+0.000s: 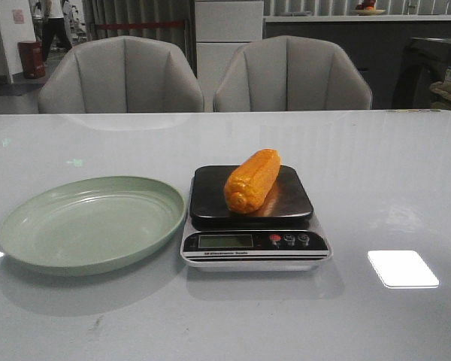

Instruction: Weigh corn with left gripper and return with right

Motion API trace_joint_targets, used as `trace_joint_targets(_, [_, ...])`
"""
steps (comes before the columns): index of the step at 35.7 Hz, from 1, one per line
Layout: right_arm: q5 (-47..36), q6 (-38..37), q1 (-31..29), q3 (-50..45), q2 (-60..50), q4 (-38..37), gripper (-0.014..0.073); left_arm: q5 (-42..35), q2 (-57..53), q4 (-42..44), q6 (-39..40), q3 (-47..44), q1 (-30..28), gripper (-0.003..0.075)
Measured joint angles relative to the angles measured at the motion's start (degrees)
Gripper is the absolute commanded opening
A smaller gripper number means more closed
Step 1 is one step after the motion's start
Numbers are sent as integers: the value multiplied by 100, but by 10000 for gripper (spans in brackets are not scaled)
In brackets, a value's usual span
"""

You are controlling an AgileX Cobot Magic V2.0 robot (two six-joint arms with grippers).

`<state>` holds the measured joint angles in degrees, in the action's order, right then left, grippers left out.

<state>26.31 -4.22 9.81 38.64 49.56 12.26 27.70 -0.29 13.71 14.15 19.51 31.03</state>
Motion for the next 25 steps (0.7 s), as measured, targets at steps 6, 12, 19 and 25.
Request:
trace_joint_targets(6, [409,0,889,865,946,0,605,0,0,0,0,0,0,114])
trace_joint_targets(12, [514,-292,1653,1728,1961,0,605,0,0,0,0,0,0,114])
trace_joint_targets(19, [878,-1235,1901,2834,3250,-353,605,0,0,0,0,0,0,114])
trace_joint_targets(25, [1612,-2447,2007,3803,4253,-1168,605,0,0,0,0,0,0,114])
